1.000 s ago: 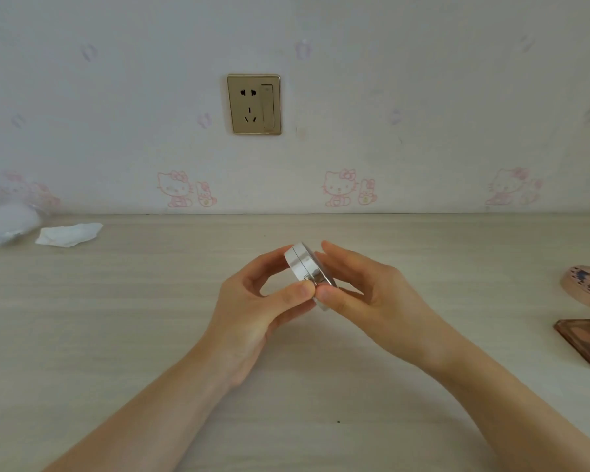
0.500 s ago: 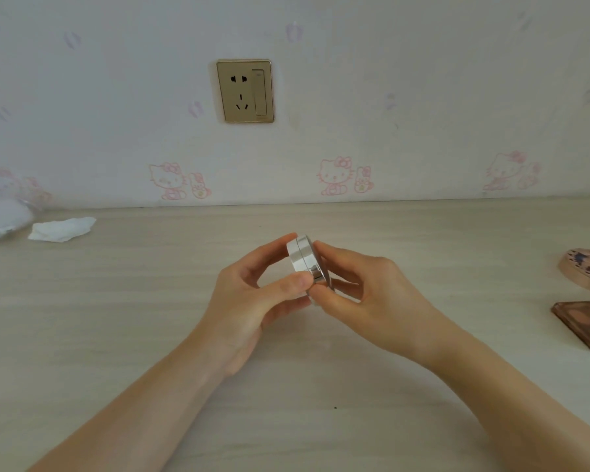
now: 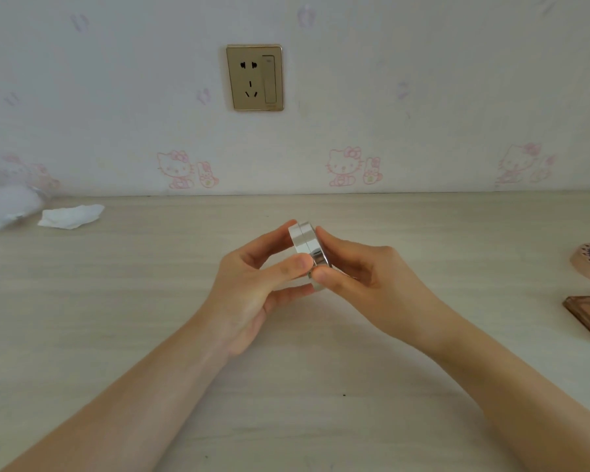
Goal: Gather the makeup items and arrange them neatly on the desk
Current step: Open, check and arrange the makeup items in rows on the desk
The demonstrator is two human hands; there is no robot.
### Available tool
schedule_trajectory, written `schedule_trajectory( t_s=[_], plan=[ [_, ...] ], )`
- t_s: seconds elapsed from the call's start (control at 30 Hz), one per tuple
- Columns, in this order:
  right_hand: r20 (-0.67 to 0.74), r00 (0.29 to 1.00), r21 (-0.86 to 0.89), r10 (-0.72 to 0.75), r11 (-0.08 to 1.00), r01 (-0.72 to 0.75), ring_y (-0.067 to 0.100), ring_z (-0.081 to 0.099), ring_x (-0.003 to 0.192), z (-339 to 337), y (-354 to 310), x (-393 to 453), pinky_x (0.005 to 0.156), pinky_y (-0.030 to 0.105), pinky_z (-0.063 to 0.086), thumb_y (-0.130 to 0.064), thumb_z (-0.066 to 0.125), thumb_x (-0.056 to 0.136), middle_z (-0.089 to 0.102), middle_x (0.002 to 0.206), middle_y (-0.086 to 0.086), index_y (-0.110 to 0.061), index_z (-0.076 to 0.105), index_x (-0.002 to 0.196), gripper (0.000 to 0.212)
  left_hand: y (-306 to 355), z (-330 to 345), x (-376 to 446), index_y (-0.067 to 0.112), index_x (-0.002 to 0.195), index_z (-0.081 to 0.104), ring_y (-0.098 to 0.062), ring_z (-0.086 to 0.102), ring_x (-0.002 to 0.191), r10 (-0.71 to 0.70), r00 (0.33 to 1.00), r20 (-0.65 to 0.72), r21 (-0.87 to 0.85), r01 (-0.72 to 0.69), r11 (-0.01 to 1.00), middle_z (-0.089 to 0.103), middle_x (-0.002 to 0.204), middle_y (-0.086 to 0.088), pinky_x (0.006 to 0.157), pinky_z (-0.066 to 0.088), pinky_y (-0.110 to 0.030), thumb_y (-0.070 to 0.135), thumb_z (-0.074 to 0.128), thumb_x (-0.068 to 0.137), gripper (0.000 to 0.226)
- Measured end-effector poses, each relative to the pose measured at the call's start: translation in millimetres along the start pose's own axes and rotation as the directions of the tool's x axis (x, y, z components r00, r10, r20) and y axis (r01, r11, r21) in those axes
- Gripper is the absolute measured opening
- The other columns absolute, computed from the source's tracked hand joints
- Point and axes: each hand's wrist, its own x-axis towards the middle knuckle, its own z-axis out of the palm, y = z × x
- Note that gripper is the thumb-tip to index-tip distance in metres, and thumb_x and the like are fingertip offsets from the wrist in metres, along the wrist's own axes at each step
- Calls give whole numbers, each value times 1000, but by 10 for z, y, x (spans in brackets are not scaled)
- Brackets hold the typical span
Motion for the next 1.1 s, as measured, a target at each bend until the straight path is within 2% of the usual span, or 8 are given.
schedule_trajectory(
  t_s=[0.03, 0.13, 0.3, 0.47, 0.57, 0.67, 0.93, 1.1],
  plan=[
    [7, 1000, 20, -1, 1000, 1, 10, 61, 111, -21, 2, -11, 98, 25, 46, -21, 59, 92, 68, 114, -2, -40, 62, 113, 28, -11, -4, -2, 10, 126, 61, -32, 68, 101, 1, 1000, 11, 15, -1, 1000, 67, 119, -14, 75, 57, -40, 6, 79, 69, 60],
    [3, 1000, 31, 5, 1000, -5, 11, 56, 117, -55, 22, -23, 97, 25, 44, -16, 61, 90, 62, 121, 1, -12, 63, 113, 24, -34, -26, 19, 12, 131, 57, -31, 66, 106, 9, 999, 48, 55, -11, 998, 67, 120, -12, 81, 56, -43, 7, 74, 72, 62],
    [-1, 1000, 59, -20, 998, 20, -12, 57, 105, -47, 23, -6, 89, 6, 41, -12, 63, 89, 67, 111, -24, -25, 65, 102, 19, -38, -47, 17, 11, 136, 51, -30, 66, 108, 31, 995, 96, 69, -38, 997, 65, 125, -10, 84, 56, -42, 4, 67, 73, 65],
    [-18, 1000, 50, -17, 999, 18, -10, 58, 108, -25, 50, -18, 91, 8, 42, -15, 65, 87, 67, 110, -25, -39, 65, 109, 32, -38, -30, -3, 12, 132, 55, -30, 68, 102, 86, 994, 61, 167, -95, 981, 64, 126, -6, 82, 56, -43, 5, 70, 71, 63],
    [-34, 999, 67, 6, 998, -4, -11, 54, 115, -1, 51, -16, 97, 15, 44, -19, 71, 83, 63, 120, -23, -31, 58, 128, 49, -18, -38, 1, 12, 128, 58, -32, 69, 98, 120, 991, 53, 209, -128, 969, 65, 124, -5, 79, 57, -44, 6, 74, 68, 62],
    [-70, 998, 57, 0, 998, 4, -11, 55, 113, -39, 33, -10, 98, 13, 43, -16, 69, 84, 66, 116, -23, -38, 61, 121, 44, -3, -52, 6, 12, 127, 59, -33, 68, 101, 110, 992, 59, 181, -119, 976, 64, 126, -6, 78, 57, -46, 16, 77, 64, 66],
    [-114, 992, 126, 51, 991, -37, -3, 56, 116, -125, 44, 6, 106, 32, 42, -22, 62, 90, 64, 124, -12, -21, 62, 126, 36, -50, -68, 26, 9, 125, 57, -38, 64, 108, 30, 993, 117, -4, -29, 1000, 61, 126, -15, 80, 55, -48, 11, 75, 66, 62],
    [-214, 977, 102, 4, 995, 18, -3, 63, 104, -120, 51, 20, 90, 15, 46, -18, 54, 95, 70, 110, -13, -16, 66, 121, 29, -78, -43, 34, 11, 120, 59, -29, 67, 104, 29, 999, 25, 165, -32, 986, 61, 123, -10, 85, 56, -42, 12, 76, 70, 53]
  ],
)
